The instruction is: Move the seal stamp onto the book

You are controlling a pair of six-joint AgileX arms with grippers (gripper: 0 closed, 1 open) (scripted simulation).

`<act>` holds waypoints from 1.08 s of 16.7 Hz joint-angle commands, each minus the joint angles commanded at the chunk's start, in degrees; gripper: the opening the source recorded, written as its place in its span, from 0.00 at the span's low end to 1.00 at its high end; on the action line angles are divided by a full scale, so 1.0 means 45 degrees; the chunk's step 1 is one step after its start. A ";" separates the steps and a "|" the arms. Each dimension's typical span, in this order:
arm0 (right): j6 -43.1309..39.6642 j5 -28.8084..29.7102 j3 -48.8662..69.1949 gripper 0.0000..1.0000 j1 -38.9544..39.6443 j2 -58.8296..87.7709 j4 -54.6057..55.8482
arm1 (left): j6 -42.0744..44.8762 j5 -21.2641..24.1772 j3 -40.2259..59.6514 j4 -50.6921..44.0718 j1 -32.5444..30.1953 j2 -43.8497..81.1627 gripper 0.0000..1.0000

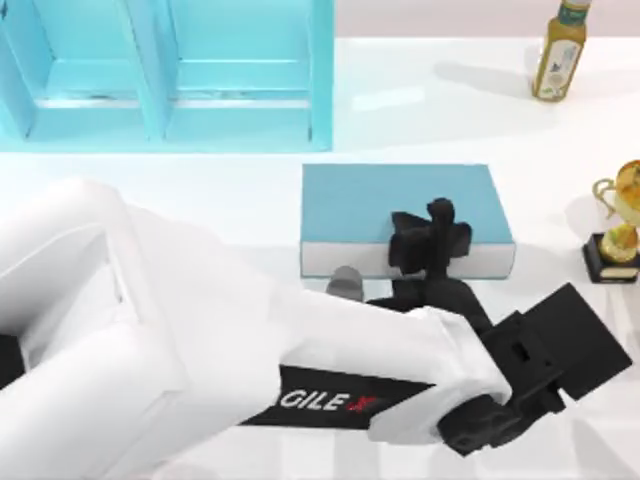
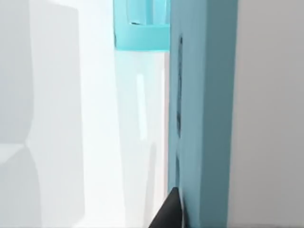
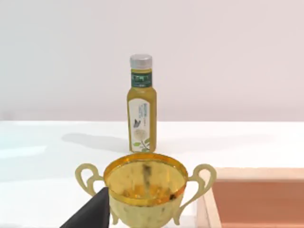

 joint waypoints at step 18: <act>0.0000 0.0000 0.0000 1.00 0.0000 0.0000 0.0000 | -0.0041 0.0022 -0.0502 0.1270 0.0018 0.0850 0.23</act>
